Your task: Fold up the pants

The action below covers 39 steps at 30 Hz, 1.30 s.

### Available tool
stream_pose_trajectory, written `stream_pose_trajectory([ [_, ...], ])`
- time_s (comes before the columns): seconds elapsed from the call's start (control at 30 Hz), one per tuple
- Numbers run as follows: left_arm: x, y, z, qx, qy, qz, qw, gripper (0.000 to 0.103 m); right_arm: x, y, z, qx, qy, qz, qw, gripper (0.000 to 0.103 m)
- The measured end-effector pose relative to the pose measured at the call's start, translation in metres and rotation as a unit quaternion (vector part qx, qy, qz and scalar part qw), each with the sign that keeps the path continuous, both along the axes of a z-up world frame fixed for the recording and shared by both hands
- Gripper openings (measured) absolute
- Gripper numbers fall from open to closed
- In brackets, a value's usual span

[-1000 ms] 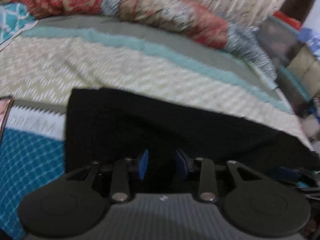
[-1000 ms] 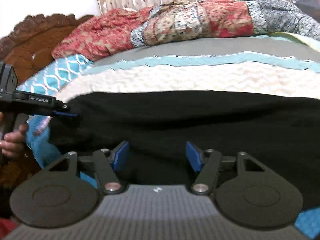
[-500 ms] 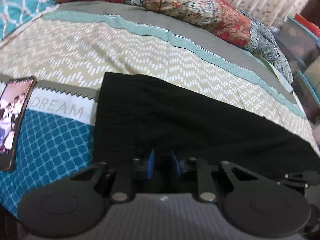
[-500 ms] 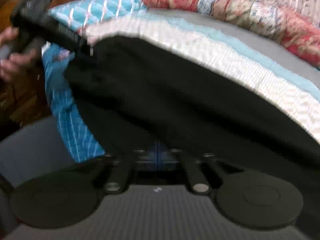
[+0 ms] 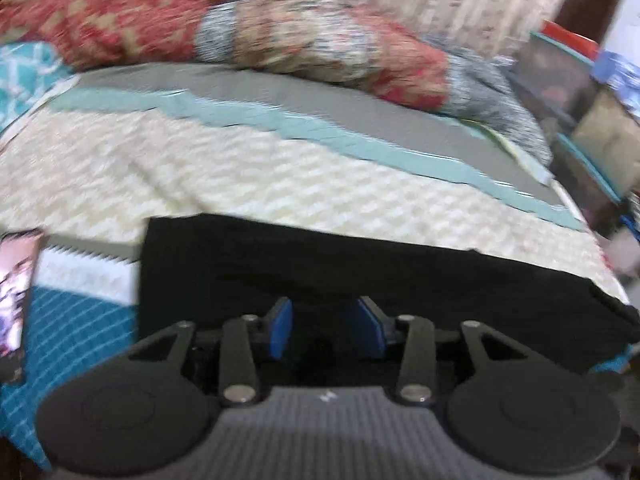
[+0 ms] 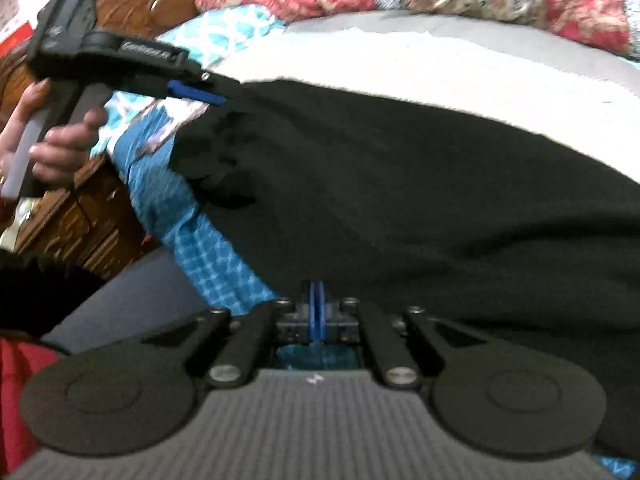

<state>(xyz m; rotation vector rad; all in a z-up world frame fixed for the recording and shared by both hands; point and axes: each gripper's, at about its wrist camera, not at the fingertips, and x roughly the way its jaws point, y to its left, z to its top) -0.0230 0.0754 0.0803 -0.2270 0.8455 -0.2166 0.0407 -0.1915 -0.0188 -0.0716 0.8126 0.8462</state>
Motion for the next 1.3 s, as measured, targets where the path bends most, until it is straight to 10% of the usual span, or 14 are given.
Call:
stream_pose_trajectory([
  [0.17,0.008,-0.053,-0.014,-0.008,0.015,-0.063,0.9979,0.038,0.008,-0.05,0.012,0.042,-0.033,-0.123,0.991,0.014],
  [0.33,0.021,-0.082,-0.053,0.07,0.07,-0.073,0.9924,0.038,0.02,-0.109,-0.018,-0.069,-0.004,-0.249,0.966,0.015],
  [0.47,0.015,-0.065,-0.063,0.071,0.089,-0.07,0.991,0.038,-0.011,-0.179,-0.018,0.041,0.048,-0.296,0.953,0.015],
  [0.6,0.013,-0.064,-0.051,0.067,0.09,-0.069,0.9913,0.044,-0.047,-0.255,0.002,0.099,-0.011,-0.423,0.901,0.016],
  [0.73,0.017,-0.092,-0.035,0.064,0.063,-0.099,0.9911,0.048,-0.063,-0.334,0.028,0.114,-0.089,-0.559,0.816,0.032],
  [0.8,0.02,-0.111,-0.034,0.056,0.061,-0.118,0.9896,0.048,-0.058,-0.363,0.042,0.086,-0.128,-0.585,0.796,0.047],
  [0.9,0.024,-0.139,-0.04,0.04,0.069,-0.144,0.9863,0.048,-0.03,-0.393,0.054,0.031,-0.15,-0.582,0.799,0.062],
  [1.07,0.021,-0.184,-0.053,0.044,0.089,-0.18,0.9787,0.048,0.025,-0.416,0.021,-0.032,-0.059,-0.558,0.827,0.055],
  [1.13,0.019,-0.194,-0.061,0.06,0.099,-0.186,0.9757,0.048,0.031,-0.413,0.008,-0.045,-0.036,-0.54,0.84,0.012],
  [1.3,0.02,-0.199,-0.071,0.081,0.112,-0.182,0.9736,0.048,-0.003,-0.44,0.013,0.096,-0.12,-0.632,0.759,0.012],
])
